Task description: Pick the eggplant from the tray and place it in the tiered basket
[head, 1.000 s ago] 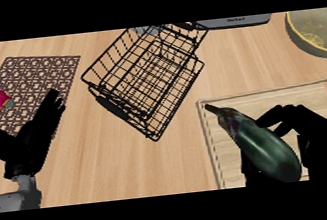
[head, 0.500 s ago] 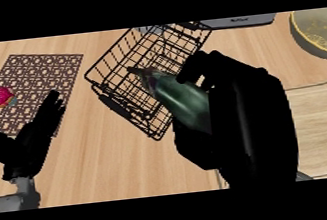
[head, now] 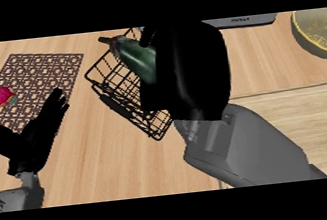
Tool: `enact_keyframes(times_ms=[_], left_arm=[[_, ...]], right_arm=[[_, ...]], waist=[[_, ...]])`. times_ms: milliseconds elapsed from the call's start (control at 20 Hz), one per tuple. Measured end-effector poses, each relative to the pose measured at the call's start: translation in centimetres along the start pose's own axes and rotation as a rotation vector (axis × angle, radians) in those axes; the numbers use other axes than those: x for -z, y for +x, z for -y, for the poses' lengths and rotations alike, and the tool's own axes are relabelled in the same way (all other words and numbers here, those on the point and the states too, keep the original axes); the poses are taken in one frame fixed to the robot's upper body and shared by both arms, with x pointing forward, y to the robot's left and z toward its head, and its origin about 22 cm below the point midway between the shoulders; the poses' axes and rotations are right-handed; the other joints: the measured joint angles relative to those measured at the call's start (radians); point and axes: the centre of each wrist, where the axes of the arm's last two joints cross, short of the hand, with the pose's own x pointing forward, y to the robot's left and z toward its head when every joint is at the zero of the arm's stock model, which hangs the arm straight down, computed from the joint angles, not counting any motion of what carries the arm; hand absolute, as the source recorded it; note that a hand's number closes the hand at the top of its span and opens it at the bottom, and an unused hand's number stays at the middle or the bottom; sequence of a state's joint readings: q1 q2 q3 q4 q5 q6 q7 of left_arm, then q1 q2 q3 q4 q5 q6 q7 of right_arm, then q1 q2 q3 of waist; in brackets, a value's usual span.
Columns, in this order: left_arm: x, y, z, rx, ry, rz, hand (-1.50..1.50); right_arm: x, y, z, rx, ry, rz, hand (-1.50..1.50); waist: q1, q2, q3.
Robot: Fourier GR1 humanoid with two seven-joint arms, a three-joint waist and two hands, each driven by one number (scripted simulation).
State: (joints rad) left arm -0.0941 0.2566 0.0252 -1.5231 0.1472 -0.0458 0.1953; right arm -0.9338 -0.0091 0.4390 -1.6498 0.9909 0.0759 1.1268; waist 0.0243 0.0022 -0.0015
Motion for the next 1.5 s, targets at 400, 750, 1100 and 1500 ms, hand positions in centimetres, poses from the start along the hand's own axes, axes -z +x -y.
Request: enact_keyframes(times_ms=[400,750,1100,1500], left_arm=[[-0.2,-0.2,0.1,-0.006,0.001,0.001,0.00],[-0.2,0.3,-0.1,-0.006,0.006,0.004,0.00],[0.1,0.7,0.5,0.004,0.005,0.013,0.00],[-0.5,0.5,0.5,-0.001,-0.001,0.010,0.00]], right_arm=[[2.2,0.1,-3.3,-0.038,0.044,-0.046,1.50],[4.0,-0.5,-6.5,-0.083,0.018,-0.074,1.50],[5.4,-1.2,-8.1,-0.027,-0.104,-0.068,-1.50],[7.4,-1.2,-9.6,0.004,-0.136,-0.084,-1.50]], waist=[[-0.001,0.000,0.000],[-0.002,0.001,0.001],[0.003,0.003,0.001],[0.006,0.002,0.001]])
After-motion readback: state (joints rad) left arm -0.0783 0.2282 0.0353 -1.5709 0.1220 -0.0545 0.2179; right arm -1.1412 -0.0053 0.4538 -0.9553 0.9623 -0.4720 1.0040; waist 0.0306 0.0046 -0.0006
